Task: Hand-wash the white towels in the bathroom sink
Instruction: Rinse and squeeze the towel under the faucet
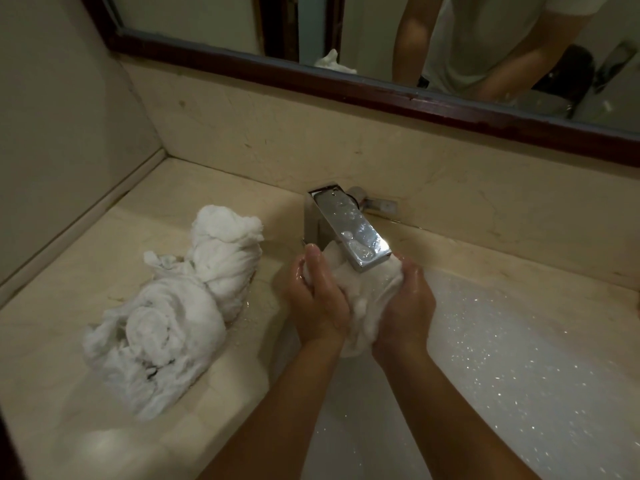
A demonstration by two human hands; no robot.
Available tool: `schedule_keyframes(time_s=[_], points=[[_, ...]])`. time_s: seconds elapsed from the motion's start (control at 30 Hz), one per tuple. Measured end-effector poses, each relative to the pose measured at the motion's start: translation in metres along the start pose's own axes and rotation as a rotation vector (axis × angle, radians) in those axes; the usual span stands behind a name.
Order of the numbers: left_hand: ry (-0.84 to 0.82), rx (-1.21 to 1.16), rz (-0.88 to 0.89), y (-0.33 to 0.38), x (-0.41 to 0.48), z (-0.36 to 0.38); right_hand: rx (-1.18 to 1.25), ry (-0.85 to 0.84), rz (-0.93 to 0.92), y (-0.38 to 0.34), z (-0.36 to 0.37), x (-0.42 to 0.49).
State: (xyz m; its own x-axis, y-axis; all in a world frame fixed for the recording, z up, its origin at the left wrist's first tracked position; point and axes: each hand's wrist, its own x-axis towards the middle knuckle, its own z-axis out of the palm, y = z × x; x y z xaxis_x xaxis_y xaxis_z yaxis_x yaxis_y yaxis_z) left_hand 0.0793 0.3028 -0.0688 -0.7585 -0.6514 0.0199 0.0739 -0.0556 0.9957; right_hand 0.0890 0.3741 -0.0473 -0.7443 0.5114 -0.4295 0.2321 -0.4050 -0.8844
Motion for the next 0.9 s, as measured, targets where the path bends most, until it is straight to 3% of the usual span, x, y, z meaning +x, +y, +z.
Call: schedule_keyframes(time_s=[0.37, 0.57, 0.8, 0.9], points=[[0.070, -0.007, 0.028, -0.002, 0.010, -0.005, -0.072, -0.057, -0.041, -0.002, 0.014, 0.003], [0.013, 0.009, 0.065, -0.008, 0.011, -0.008, -0.130, -0.049, -0.043, 0.001, 0.014, 0.006], [-0.125, -0.200, -0.160, -0.014, -0.018, 0.009, -0.081, 0.040, -0.079, -0.020, -0.011, 0.007], [-0.117, -0.160, -0.198, -0.014, -0.023, 0.018, -0.081, 0.064, -0.074, -0.022, -0.019, 0.004]])
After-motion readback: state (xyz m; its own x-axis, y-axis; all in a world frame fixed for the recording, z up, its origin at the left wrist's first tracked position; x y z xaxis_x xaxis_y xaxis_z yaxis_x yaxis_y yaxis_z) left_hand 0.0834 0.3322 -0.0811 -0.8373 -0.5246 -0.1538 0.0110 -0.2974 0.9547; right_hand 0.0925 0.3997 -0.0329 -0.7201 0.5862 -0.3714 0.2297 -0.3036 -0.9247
